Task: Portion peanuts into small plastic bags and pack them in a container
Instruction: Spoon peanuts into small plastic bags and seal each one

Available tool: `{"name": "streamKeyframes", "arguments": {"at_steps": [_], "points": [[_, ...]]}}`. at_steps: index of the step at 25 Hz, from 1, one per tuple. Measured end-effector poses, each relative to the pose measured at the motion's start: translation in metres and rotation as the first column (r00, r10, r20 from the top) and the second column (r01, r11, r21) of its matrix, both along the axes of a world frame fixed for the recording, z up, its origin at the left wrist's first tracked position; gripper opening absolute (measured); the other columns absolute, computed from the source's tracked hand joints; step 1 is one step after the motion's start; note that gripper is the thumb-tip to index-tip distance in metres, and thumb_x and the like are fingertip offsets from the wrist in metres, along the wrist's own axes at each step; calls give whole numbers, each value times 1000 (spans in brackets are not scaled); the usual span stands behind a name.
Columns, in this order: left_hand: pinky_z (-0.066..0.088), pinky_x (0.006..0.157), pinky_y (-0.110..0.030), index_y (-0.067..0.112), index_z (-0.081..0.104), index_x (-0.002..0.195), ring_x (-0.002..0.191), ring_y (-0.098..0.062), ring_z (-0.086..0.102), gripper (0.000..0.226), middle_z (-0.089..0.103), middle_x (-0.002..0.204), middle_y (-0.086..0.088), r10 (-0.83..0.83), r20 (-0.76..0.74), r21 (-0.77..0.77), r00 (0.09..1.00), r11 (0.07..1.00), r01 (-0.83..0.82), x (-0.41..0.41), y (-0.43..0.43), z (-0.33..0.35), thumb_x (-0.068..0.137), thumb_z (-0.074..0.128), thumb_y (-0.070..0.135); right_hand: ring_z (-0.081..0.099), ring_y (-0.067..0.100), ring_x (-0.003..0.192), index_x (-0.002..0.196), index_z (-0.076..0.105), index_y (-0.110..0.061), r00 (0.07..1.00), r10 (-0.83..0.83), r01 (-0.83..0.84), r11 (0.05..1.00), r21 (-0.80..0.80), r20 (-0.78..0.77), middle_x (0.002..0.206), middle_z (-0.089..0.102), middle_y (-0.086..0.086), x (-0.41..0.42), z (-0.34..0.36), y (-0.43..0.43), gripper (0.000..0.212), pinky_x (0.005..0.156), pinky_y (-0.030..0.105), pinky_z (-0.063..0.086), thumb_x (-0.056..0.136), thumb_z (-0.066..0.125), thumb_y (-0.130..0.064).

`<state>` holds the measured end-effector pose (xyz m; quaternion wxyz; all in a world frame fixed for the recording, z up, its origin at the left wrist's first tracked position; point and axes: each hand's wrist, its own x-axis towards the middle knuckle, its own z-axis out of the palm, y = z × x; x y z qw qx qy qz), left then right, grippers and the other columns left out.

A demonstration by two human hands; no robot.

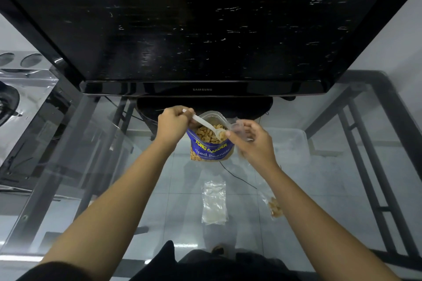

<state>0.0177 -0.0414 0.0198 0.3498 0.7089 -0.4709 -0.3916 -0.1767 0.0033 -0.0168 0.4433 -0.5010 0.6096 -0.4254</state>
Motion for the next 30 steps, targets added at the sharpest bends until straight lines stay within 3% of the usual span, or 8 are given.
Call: {"name": "streamKeyframes", "arguments": {"at_steps": [3, 9, 14, 17, 20, 24, 27, 30], "points": [[44, 56, -24, 12, 65, 75, 58, -6, 57, 23, 64, 59, 3, 64, -121, 63, 991, 996, -56, -1, -3, 1, 93, 53, 20, 62, 8, 101, 113, 58, -20, 1000, 26, -26, 1000, 11, -6, 108, 67, -6, -2, -1, -1, 46, 66, 17, 55, 74, 74, -39], [34, 51, -22, 11, 62, 71, 45, -5, 48, 25, 61, 61, -2, 171, -274, 107, 946, 983, -147, 24, -6, -7, 92, 51, 17, 59, 4, 96, 113, 58, -21, 998, 31, -32, 999, -12, -62, 103, 64, -10, -3, 11, -2, 44, 61, 7, 48, 74, 76, -34], [36, 51, -19, 15, 61, 73, 52, -6, 46, 22, 59, 65, -1, 261, -323, 96, 910, 965, -243, 46, -11, 5, 92, 51, 16, 56, 9, 87, 111, 59, -21, 846, 102, -182, 978, -104, -522, 104, 63, -5, 3, 24, -11, 50, 63, 18, 44, 70, 76, -43], [36, 53, -21, 18, 62, 74, 54, -6, 48, 19, 61, 63, 2, 227, -298, 27, 927, 973, -229, 49, -18, 25, 90, 51, 17, 53, 10, 86, 111, 58, -22, 784, 123, -224, 970, -92, -609, 106, 62, -4, 13, 31, -15, 49, 65, 24, 44, 70, 73, -46], [39, 56, -20, 20, 64, 73, 55, -4, 52, 19, 63, 61, 5, 113, -175, -80, 978, 988, -129, 37, -20, 49, 89, 53, 22, 58, 11, 92, 111, 59, -21, 868, 111, -188, 976, -114, -483, 107, 62, -4, 24, 32, -17, 51, 72, 31, 54, 69, 74, -46], [48, 66, -33, 18, 65, 77, 63, -19, 60, 20, 67, 67, -4, -49, 256, -314, 966, 940, 131, 10, -9, 89, 89, 52, 28, 57, 3, 87, 108, 61, -22, 951, 33, -88, 982, -165, -308, 104, 63, -8, 36, 33, -16, 49, 73, 18, 49, 67, 79, -41], [40, 59, -30, 15, 65, 84, 58, -15, 52, 20, 62, 64, 2, -135, 564, -431, 814, 793, 430, -10, 10, 112, 89, 52, 30, 57, 0, 82, 108, 60, -22, 984, -8, -27, 982, -189, -180, 101, 63, -11, 41, 36, -14, 50, 72, 14, 47, 66, 81, -39], [31, 58, -25, 11, 66, 85, 58, -7, 44, 19, 51, 65, 8, -57, 595, -584, 802, 655, 479, -14, 33, 134, 90, 53, 25, 60, -1, 84, 109, 59, -23, 996, -41, 25, 979, -202, -78, 95, 62, -17, 33, 41, 1, 51, 73, 16, 51, 66, 81, -39]]}}
